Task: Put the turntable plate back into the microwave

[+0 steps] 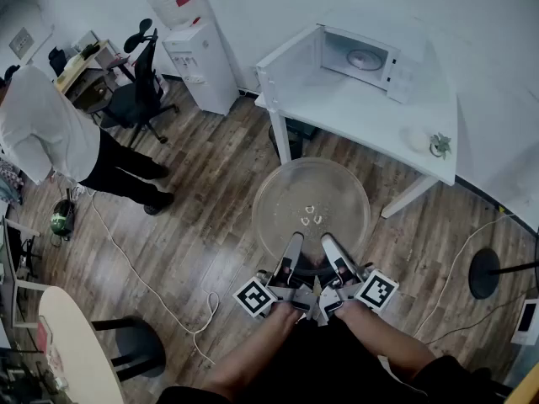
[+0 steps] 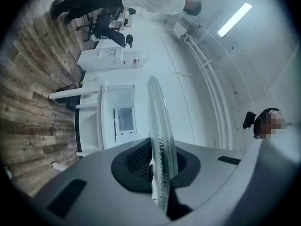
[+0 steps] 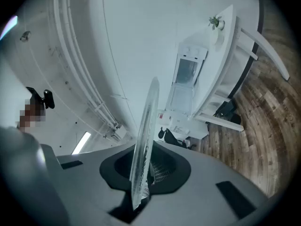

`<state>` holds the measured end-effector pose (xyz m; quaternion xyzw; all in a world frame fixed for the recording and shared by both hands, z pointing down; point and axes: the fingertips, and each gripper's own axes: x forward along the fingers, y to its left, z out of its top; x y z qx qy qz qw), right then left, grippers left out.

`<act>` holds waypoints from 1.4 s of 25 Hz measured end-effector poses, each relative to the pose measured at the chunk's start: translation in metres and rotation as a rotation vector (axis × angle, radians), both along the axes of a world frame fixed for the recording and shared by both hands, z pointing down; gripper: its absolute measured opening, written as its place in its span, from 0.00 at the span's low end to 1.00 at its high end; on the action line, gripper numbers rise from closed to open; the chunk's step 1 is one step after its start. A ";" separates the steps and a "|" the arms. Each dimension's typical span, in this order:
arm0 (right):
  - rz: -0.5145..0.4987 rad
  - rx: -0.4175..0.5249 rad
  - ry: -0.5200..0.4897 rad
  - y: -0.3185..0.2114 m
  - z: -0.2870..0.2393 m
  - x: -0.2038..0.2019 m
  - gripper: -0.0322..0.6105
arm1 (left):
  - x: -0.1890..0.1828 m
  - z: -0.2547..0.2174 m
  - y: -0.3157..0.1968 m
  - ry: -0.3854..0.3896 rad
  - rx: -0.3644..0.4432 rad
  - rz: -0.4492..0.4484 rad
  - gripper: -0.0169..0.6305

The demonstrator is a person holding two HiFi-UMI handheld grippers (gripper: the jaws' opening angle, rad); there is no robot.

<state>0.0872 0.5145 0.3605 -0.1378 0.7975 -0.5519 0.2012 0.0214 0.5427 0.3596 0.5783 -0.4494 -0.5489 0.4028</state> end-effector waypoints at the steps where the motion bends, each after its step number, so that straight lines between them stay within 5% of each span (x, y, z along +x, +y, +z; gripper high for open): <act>1: 0.005 -0.001 0.001 0.001 0.000 0.000 0.13 | 0.000 0.000 0.000 0.004 -0.002 0.005 0.09; 13: 0.044 -0.026 -0.025 -0.008 0.013 -0.006 0.14 | -0.007 0.011 -0.011 -0.012 -0.026 0.043 0.09; 35: 0.073 -0.097 -0.043 -0.238 0.019 -0.038 0.14 | -0.037 0.018 -0.243 -0.023 -0.104 0.081 0.09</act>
